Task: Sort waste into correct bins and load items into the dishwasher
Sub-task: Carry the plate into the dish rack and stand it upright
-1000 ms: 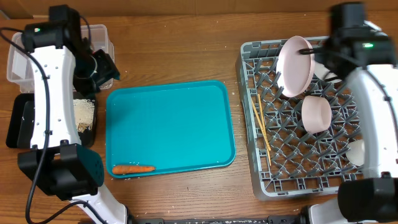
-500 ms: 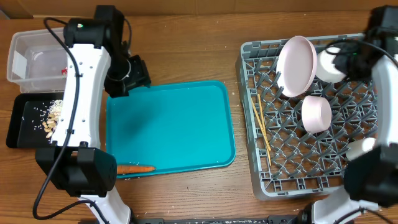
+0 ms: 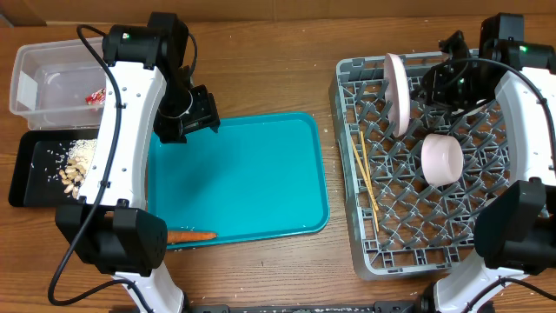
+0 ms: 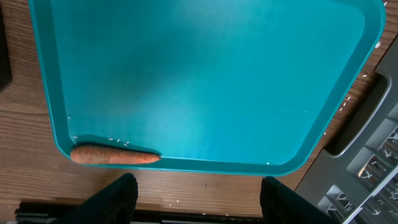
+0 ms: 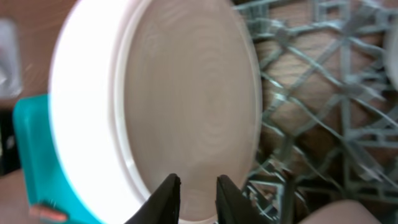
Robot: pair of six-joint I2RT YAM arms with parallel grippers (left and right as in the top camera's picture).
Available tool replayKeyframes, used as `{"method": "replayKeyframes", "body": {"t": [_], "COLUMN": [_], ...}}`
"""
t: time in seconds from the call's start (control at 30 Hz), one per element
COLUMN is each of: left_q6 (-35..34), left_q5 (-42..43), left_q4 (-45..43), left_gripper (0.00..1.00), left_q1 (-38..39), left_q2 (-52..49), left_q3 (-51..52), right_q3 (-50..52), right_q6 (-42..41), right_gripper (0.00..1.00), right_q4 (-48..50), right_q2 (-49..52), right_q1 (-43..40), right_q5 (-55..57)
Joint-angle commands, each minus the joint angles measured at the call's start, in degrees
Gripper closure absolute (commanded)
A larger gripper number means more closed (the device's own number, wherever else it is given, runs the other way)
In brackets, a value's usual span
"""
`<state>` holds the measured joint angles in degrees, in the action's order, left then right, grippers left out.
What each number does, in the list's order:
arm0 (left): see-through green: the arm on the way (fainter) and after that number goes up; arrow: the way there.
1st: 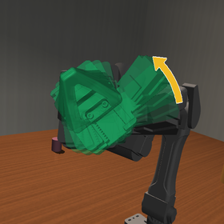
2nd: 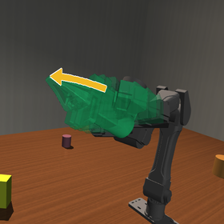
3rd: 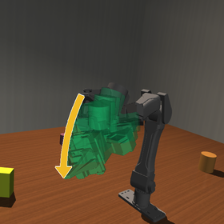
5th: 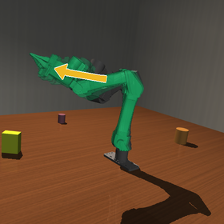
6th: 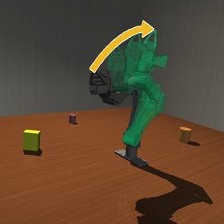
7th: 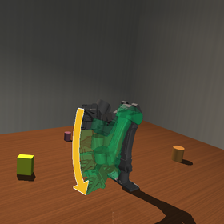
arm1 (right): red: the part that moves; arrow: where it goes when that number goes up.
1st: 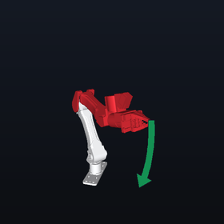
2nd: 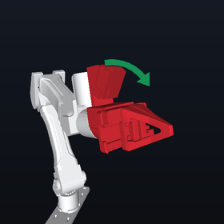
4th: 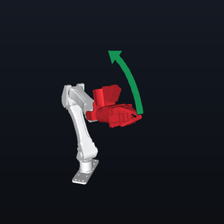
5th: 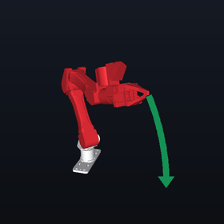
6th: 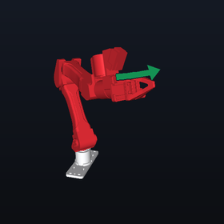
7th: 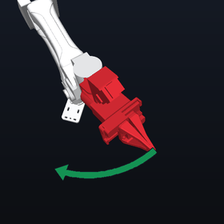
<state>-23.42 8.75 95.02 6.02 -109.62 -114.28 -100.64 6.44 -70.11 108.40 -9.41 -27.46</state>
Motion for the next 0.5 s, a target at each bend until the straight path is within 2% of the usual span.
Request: {"method": "replayKeyframes", "body": {"t": [0.0, 0.23, 0.33, 0.4, 0.47], "left_q6": [1.1, 1.1, 1.1, 1.1, 1.1], "left_q5": [-0.4, -0.4, -0.3, -0.3, -0.4], "left_q4": [0.1, -0.7, -0.8, -0.7, -0.5], "left_gripper": [0.34, 0.33, 0.32, 0.26, 0.25], "left_q1": [0.4, 0.4, 0.4, 0.4, 0.4], "left_q2": [0.3, 0.3, 0.3, 0.3, 0.3], "left_q3": [-0.6, -0.6, -0.6, -0.6, -0.6], "right_q3": [-0.3, -0.7, -0.7, -0.7, -0.8], "right_q6": [4.1, 6.3, 7.5, 7.5, 6.7], "right_gripper": [0.75, 0.72, 0.67, 0.63, 0.53], "right_q4": [0.0, -3.2, -4.0, -4.2, -4.4], "right_q2": [-1.2, -1.6, -1.7, -1.8, -2.1], "right_q1": [-0.2, -0.3, -0.3, -0.3, -0.6], "right_q5": [-5.4, -6.9, -7.2, -6.8, -6.0]}}
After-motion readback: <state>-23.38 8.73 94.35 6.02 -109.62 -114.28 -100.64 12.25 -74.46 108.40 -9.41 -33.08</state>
